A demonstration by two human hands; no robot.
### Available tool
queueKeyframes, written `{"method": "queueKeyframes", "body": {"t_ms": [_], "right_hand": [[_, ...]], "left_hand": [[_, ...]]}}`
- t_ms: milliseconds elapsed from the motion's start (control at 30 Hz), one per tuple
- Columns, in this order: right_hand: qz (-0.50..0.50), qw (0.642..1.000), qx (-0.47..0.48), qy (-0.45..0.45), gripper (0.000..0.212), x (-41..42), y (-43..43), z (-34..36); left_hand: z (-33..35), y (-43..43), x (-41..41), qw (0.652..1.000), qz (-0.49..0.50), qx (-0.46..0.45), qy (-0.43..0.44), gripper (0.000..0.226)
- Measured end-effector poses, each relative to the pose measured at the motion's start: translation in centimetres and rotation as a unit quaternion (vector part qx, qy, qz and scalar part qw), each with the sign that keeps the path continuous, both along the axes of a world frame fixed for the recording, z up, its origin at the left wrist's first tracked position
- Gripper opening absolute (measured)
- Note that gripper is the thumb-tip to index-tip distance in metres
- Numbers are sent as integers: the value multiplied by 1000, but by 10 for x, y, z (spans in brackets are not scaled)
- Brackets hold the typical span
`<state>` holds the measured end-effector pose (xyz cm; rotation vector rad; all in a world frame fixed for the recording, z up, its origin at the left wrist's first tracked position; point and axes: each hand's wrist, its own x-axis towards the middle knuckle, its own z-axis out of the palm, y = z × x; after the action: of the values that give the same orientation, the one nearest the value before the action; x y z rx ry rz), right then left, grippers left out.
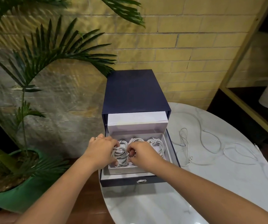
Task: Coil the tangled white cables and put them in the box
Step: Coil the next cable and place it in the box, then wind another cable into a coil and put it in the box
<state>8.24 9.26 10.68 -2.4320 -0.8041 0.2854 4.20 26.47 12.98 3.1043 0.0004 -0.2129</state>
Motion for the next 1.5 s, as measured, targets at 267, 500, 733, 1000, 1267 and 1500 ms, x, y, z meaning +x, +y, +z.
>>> {"method": "queueKeyframes", "body": {"t_ms": [267,500,733,1000,1267,1500], "right_hand": [[31,999,1,-8,24,3,-4,4],[33,999,41,-1,21,1,-20,11],[-10,994,111,13,17,1,-78,29],[-126,981,146,14,13,23,-196,18],[-203,976,54,52,6,58,-330,-23],[-225,963,-128,78,28,97,-441,-76]], "left_hand": [[-2,-8,-3,994,-24,101,-35,58],[5,-11,-4,995,-10,101,-20,54],[28,-30,4,997,27,11,-69,42],[26,-133,38,983,-70,-144,-89,25],[-12,-266,78,961,-162,-226,-2,28],[-54,-351,98,956,-156,-236,75,30]]}}
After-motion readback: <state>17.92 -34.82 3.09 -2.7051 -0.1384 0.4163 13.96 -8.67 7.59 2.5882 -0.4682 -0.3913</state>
